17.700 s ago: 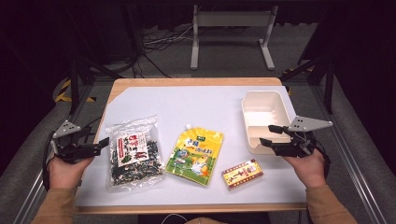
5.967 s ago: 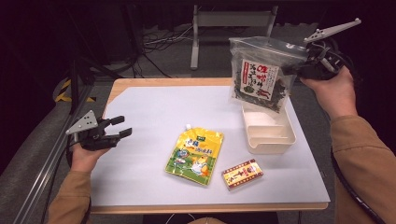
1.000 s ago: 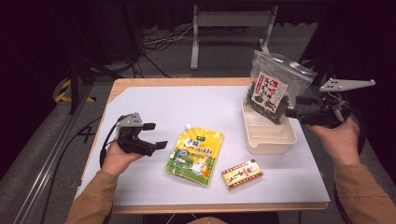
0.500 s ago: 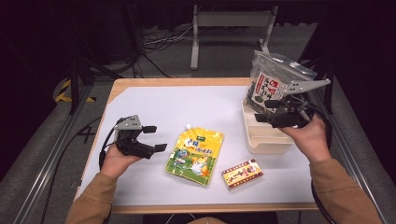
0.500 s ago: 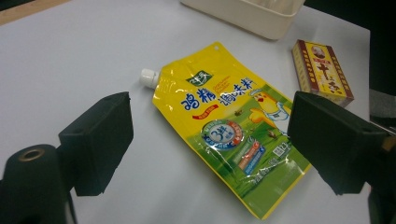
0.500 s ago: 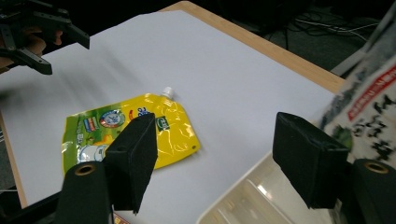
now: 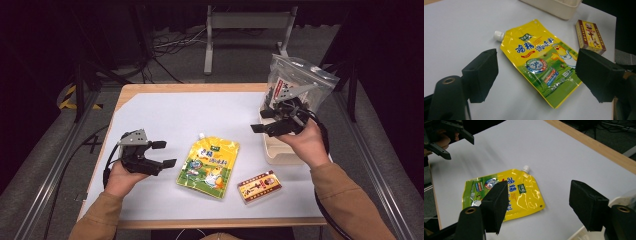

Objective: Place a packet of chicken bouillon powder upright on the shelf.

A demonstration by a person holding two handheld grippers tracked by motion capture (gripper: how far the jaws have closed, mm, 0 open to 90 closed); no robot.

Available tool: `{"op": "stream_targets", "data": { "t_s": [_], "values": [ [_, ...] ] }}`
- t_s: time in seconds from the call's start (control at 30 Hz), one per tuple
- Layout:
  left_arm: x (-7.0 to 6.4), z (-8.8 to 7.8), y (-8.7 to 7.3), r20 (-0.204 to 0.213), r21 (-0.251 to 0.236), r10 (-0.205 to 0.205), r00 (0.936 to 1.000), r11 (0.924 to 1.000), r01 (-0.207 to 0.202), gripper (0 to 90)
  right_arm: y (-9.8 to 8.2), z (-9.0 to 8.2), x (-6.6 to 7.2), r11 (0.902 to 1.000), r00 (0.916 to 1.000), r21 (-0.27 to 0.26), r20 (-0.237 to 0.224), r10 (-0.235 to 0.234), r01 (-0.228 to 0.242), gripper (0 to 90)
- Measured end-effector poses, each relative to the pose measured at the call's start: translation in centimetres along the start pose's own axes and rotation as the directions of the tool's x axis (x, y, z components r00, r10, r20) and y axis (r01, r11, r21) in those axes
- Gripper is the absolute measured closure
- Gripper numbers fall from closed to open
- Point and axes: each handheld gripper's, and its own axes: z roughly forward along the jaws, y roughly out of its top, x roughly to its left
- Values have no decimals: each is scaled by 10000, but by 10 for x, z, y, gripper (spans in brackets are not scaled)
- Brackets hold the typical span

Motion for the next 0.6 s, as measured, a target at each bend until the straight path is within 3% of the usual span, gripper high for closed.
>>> {"op": "stream_targets", "data": {
  "t_s": [0.37, 0.6],
  "values": [
    [-6, 2, -11, -8, 219, -178, 9998, 9996, 178, 189, 0, 42, -3, 9978, 9991, 649, -390, 173, -147, 340],
    [-7, 10, -14, 147, 438, -180, 9997, 9989, 174, 181, -4, 66, -12, 9926, 9969, 1096, -533, 583, -522, 327]
  ]
}}
